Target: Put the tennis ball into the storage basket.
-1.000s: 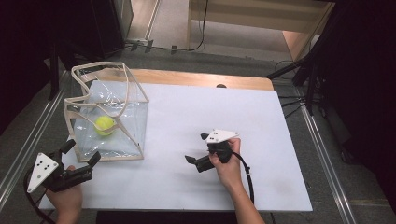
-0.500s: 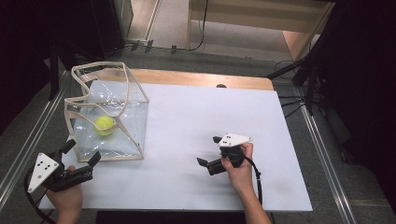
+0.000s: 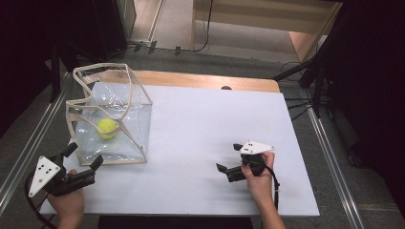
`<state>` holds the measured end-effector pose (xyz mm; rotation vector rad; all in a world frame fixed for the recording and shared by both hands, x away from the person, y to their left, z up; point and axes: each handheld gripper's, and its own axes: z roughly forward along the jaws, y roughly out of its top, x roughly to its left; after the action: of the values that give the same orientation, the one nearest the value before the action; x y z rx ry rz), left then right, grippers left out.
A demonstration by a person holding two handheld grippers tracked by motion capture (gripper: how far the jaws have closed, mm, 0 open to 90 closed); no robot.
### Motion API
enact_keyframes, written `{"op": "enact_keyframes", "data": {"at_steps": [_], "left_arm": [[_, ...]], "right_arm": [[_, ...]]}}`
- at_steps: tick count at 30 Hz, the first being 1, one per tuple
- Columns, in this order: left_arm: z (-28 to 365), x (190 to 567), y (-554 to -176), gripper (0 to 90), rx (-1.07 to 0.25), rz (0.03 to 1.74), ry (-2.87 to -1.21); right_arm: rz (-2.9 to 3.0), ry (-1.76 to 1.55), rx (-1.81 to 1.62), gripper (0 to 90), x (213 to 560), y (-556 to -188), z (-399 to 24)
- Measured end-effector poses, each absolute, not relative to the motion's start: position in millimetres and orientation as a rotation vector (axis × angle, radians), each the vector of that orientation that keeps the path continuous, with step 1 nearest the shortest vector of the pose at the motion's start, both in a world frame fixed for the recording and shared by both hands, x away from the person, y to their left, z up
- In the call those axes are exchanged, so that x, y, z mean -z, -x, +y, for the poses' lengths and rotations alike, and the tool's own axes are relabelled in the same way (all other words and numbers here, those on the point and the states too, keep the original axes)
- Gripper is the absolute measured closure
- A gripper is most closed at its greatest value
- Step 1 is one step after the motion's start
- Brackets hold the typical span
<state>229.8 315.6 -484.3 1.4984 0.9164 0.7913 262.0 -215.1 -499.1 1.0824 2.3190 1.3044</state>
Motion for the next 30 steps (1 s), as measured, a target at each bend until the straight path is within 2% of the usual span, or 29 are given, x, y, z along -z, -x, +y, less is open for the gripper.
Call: {"op": "enact_keyframes", "data": {"at_steps": [30], "left_arm": [[315.4, 484.4, -229.6, 5.3, -0.796, 0.918, -1.502]], "right_arm": [[2.176, -1.218, -1.27, 0.0, 499.9, -241.6, -279.0]]}}
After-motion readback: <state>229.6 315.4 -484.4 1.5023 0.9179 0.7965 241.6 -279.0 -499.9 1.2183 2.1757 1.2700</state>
